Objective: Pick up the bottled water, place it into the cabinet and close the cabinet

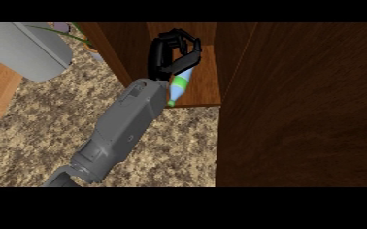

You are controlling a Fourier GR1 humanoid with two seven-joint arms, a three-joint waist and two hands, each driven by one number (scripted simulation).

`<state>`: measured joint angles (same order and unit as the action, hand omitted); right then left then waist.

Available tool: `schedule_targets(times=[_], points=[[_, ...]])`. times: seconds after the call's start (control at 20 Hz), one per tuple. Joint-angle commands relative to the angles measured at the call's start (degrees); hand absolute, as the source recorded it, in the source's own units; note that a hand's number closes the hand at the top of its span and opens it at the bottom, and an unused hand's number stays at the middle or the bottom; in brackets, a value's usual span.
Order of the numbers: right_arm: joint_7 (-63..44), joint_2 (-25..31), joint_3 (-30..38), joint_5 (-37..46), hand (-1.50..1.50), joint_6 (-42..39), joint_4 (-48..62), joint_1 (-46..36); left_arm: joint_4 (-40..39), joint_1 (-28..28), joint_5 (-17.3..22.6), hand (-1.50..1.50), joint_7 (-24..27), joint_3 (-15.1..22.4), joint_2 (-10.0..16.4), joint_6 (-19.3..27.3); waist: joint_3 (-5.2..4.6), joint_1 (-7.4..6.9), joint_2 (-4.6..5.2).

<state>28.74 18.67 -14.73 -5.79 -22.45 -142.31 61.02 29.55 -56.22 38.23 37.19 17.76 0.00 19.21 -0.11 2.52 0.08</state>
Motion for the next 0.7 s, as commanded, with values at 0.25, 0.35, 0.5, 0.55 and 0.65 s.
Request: schedule_targets(times=[0.25,0.35,0.5,0.55,0.65], points=[[-3.0,-1.0,-1.9,0.7,-1.5,2.4,-6.4,1.3,22.1,18.9,8.6,-1.5,-3.0,16.3,0.0,-5.6,0.01,-2.0,-0.77],[-4.0,-1.2,-5.3,4.2,-1.5,3.1,-8.7,3.8,26.4,23.3,7.9,-1.5,-4.1,17.4,0.0,-7.2,-0.05,-3.13,-1.06],[-3.5,-1.3,-5.8,5.4,-1.5,4.5,-10.1,6.2,33.3,29.8,4.4,-1.5,-4.2,19.8,0.5,-2.9,0.0,-3.48,-1.14],[-2.9,-1.8,-6.5,5.6,-1.5,5.0,-10.9,5.6,33.9,33.1,4.6,-1.5,-2.7,19.5,3.8,-5.0,-0.03,-3.63,-0.98],[-2.9,-1.8,-6.9,6.7,-1.5,5.7,-9.6,5.3,41.0,37.0,4.8,-1.5,-4.6,20.1,7.0,-3.3,-0.01,-4.37,-1.08]])
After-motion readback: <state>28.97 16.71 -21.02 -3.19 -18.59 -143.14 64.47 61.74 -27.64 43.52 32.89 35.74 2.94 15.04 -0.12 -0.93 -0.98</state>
